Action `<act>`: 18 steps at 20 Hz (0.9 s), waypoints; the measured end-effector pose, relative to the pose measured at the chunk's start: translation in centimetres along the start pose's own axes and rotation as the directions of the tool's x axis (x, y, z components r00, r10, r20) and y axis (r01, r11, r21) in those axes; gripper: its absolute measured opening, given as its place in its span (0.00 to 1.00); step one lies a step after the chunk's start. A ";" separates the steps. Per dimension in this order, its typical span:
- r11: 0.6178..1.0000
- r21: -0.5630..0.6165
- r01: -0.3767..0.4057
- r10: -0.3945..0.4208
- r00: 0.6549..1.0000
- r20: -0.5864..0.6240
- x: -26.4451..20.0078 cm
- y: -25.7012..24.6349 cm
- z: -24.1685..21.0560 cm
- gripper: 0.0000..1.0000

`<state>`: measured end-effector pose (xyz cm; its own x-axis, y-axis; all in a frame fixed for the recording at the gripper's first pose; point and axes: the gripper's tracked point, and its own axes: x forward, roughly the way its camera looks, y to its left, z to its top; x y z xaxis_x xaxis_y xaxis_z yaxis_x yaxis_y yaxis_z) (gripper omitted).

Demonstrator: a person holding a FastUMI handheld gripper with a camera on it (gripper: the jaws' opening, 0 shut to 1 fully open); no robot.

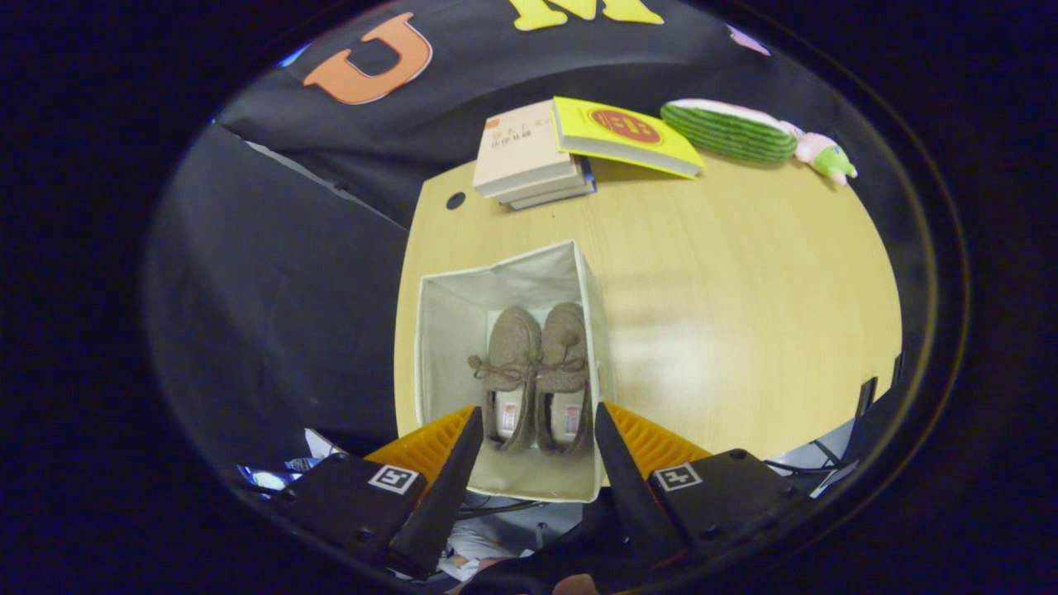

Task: Open the storage box then place both shoes into the box .Put the left shoe in first, then the right shoe, with the right side of both shoes facing outward in a uniform manner.

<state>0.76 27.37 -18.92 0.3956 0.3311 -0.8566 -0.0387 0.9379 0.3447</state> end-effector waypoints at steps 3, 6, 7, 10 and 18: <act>0.998 -0.044 0.033 -0.027 0.991 0.134 -2.5 -0.9 1.7 0.88; 0.993 -0.078 0.084 -0.056 0.950 0.307 -5.7 -1.9 4.0 0.88; 0.992 -0.082 0.096 -0.061 0.933 0.355 -6.9 -2.1 4.3 0.88; 0.988 -0.086 0.129 -0.070 0.867 0.493 -10.5 -2.5 5.8 0.90; 0.962 -0.103 0.252 -0.087 0.644 0.760 -20.0 -4.4 7.9 0.98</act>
<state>0.28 15.81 -0.25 0.9558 0.0532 -0.2893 -0.0322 0.9965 0.0766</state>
